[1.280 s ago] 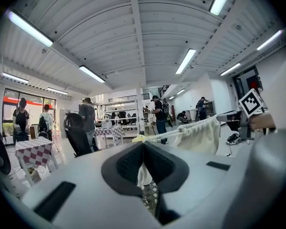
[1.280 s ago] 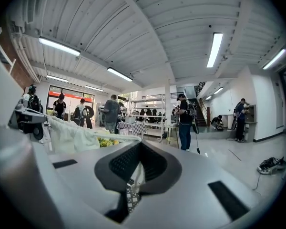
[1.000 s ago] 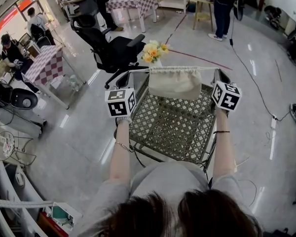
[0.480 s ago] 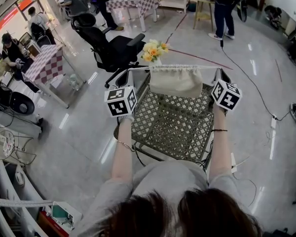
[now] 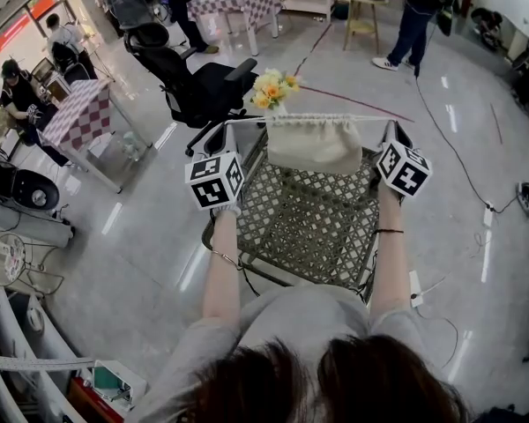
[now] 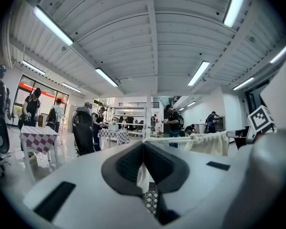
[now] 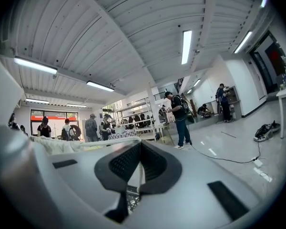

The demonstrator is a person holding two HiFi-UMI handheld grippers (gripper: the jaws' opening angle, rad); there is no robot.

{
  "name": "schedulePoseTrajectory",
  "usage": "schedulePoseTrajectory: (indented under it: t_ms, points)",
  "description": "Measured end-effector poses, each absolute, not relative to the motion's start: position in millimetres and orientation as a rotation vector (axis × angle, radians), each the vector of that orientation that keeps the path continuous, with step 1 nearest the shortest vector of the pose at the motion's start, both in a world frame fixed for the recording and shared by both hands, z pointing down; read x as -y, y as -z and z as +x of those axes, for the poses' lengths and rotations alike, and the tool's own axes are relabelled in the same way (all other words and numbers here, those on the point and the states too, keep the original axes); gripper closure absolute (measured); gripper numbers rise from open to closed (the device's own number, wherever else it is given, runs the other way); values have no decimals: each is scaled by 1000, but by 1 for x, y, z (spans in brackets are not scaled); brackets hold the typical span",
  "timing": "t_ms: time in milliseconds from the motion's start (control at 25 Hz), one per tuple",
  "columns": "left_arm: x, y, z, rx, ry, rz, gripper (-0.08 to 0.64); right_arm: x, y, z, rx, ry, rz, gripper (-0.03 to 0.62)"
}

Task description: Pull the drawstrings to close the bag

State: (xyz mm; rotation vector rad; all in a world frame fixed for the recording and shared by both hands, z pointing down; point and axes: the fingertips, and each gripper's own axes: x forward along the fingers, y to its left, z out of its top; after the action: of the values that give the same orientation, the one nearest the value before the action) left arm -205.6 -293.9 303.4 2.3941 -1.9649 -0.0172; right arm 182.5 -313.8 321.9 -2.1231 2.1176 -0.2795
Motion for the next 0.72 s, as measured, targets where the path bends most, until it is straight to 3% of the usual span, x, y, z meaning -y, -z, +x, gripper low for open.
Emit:
schedulePoseTrajectory:
  t_ms: [720]
  points:
    - [297, -303, -210, 1967, 92, 2354, 534, 308, -318, 201, -1956, 359, -2120, 571]
